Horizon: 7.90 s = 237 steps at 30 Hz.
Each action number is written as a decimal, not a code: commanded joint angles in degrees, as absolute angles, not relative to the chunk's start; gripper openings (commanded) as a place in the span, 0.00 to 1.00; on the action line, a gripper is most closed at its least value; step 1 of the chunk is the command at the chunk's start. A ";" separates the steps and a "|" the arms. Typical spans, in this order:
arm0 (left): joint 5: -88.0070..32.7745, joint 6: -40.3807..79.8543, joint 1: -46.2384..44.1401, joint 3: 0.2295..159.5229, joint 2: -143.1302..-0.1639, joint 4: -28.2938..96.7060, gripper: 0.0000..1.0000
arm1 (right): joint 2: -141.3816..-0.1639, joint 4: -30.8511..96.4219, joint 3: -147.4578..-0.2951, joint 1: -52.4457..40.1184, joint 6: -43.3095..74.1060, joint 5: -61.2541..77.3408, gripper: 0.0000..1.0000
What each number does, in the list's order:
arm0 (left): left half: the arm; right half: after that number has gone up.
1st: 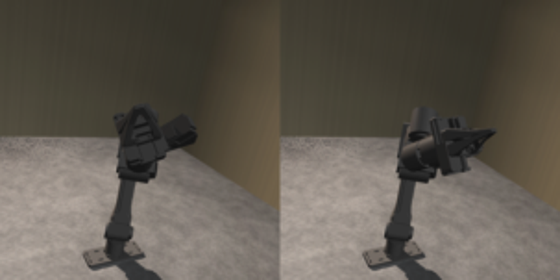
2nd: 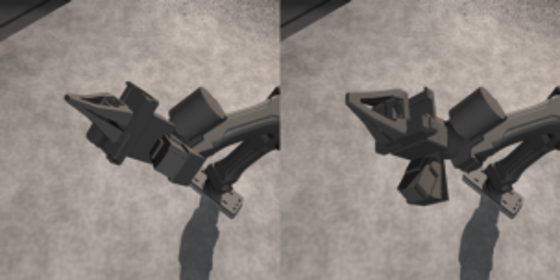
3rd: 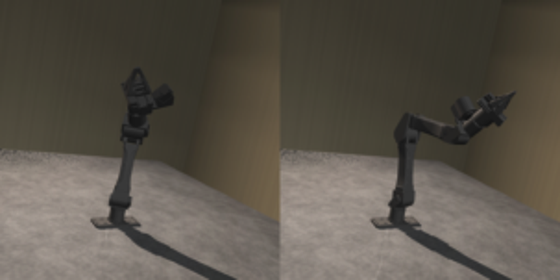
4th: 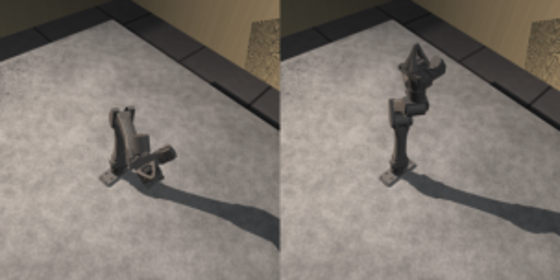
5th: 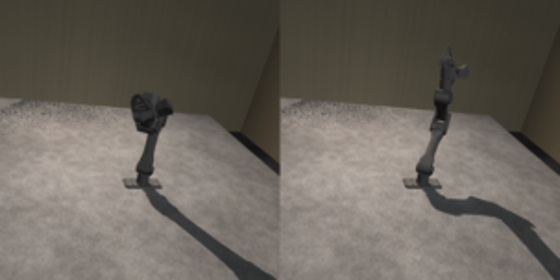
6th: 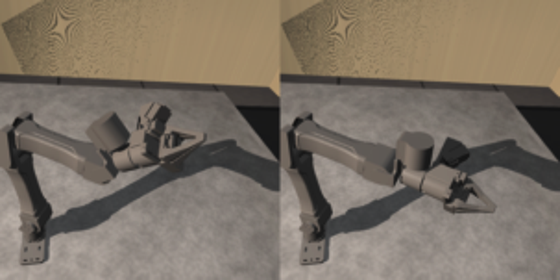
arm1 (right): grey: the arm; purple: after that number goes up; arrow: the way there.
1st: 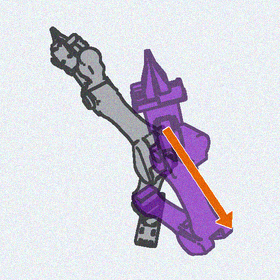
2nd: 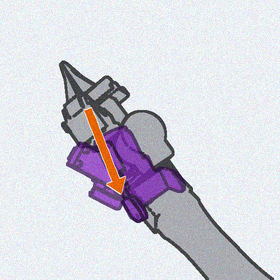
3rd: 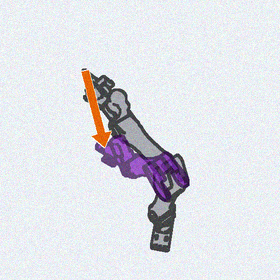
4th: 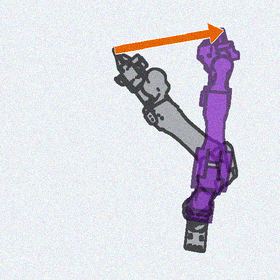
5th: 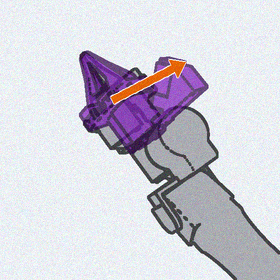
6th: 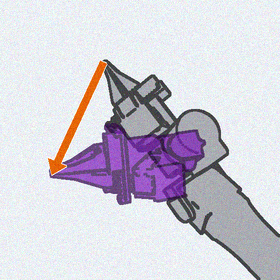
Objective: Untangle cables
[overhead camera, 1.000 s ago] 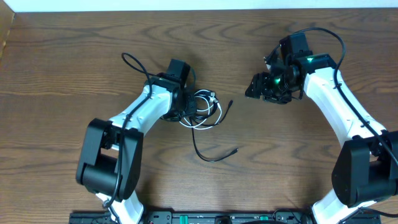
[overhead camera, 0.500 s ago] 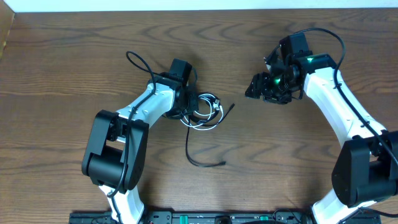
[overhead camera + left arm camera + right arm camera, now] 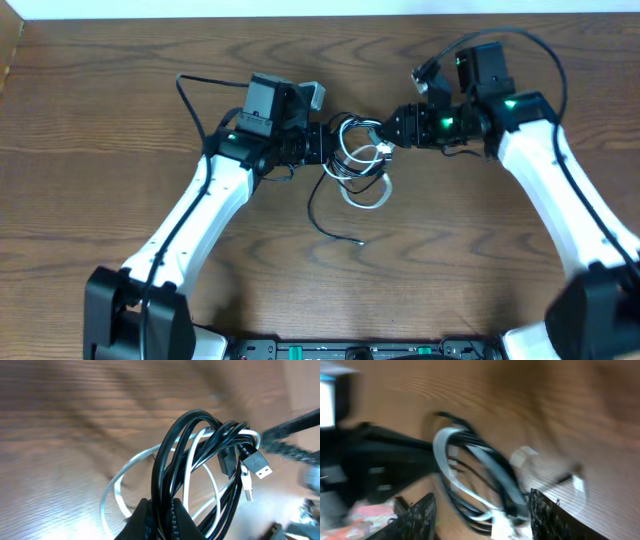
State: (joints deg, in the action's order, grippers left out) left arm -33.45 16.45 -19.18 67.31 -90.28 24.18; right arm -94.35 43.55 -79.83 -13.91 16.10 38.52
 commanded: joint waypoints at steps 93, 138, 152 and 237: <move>-73.10 37.43 -7.62 67.61 -90.11 -3.53 0.07 | -100.92 35.99 -75.09 -14.87 14.52 40.56 0.59; -63.35 38.46 -7.84 67.61 -90.13 -3.09 0.08 | -109.51 19.25 -75.02 -24.58 43.77 36.29 0.51; -63.31 27.90 -7.79 67.61 -90.13 8.75 0.07 | -113.36 28.32 -74.98 -24.12 35.77 33.95 0.01; -24.53 3.79 -42.46 71.42 -92.62 18.33 0.08 | -99.02 64.73 -90.72 -15.25 21.85 19.05 0.03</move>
State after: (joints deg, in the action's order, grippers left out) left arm -25.43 3.22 -42.28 70.48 -92.58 18.26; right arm -99.90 64.86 -89.47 -15.59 22.94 17.15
